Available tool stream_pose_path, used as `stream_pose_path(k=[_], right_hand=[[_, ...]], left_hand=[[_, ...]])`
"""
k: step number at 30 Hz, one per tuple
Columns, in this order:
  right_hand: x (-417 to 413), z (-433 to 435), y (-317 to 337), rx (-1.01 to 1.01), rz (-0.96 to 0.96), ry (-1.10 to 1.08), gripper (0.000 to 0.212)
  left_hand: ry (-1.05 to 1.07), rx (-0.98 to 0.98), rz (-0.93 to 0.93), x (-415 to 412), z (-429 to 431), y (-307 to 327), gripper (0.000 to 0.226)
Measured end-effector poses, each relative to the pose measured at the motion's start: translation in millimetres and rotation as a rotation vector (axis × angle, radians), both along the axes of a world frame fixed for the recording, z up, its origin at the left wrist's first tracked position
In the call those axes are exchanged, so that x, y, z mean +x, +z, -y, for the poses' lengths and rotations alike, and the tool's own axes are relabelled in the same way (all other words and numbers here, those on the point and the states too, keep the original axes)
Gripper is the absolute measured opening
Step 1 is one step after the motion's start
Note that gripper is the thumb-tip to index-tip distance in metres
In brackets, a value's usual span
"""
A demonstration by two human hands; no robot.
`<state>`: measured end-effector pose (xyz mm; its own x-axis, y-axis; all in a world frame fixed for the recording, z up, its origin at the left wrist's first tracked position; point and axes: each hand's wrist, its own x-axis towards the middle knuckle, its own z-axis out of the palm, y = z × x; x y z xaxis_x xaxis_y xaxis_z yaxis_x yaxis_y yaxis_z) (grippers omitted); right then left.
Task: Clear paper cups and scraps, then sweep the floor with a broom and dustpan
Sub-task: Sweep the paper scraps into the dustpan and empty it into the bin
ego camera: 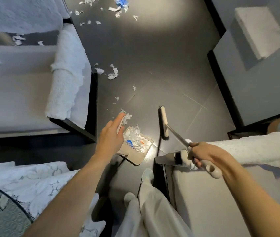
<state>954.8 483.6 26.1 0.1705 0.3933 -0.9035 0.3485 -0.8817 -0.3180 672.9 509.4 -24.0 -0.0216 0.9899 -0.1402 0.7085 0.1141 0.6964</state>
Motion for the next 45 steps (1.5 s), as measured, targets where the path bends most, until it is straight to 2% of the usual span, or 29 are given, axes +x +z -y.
stream_pose_path(k=[5,11,18,27,32,35,38,40,43,45], right_hand=[[-31.0,0.1,-17.9,-0.104,-0.128,-0.027,0.028],[-36.8,-10.4,-2.8,-0.132,-0.225,-0.028,0.022],[-23.3,-9.1,12.9,-0.025,-0.142,0.041,0.049],[26.0,-16.7,11.5,0.027,-0.076,-0.086,0.056],[44.8,-26.1,-3.4,0.005,-0.054,-0.130,0.050],[35.1,-37.9,-19.2,-0.034,-0.108,-0.179,0.023],[21.4,-48.2,-33.3,-0.091,-0.186,-0.211,0.032],[10.5,-50.0,-34.8,-0.115,-0.222,-0.183,0.027],[-0.6,-49.2,-33.2,-0.136,-0.269,-0.140,0.049],[-7.5,-49.8,-26.2,-0.140,-0.285,-0.113,0.049]], left_hand=[[0.036,-0.007,0.011,-2.7,-5.8,-2.1,0.045],[0.117,0.004,0.044,-14.6,-4.2,-4.2,0.046],[0.141,-0.016,0.058,-31.0,4.6,-3.8,0.045],[0.191,0.010,0.079,-25.0,-7.7,-3.4,0.042],[0.208,-0.006,0.096,-24.8,-14.3,-3.5,0.042],[0.217,-0.014,0.090,-23.9,-12.3,-3.8,0.042],[0.220,-0.026,0.095,-22.7,-13.1,-4.7,0.042],[0.233,-0.037,0.098,-22.8,-14.3,-4.7,0.041],[0.237,-0.047,0.101,-23.4,-13.1,-3.1,0.042],[0.237,-0.052,0.108,-23.8,-10.9,-2.0,0.042]])
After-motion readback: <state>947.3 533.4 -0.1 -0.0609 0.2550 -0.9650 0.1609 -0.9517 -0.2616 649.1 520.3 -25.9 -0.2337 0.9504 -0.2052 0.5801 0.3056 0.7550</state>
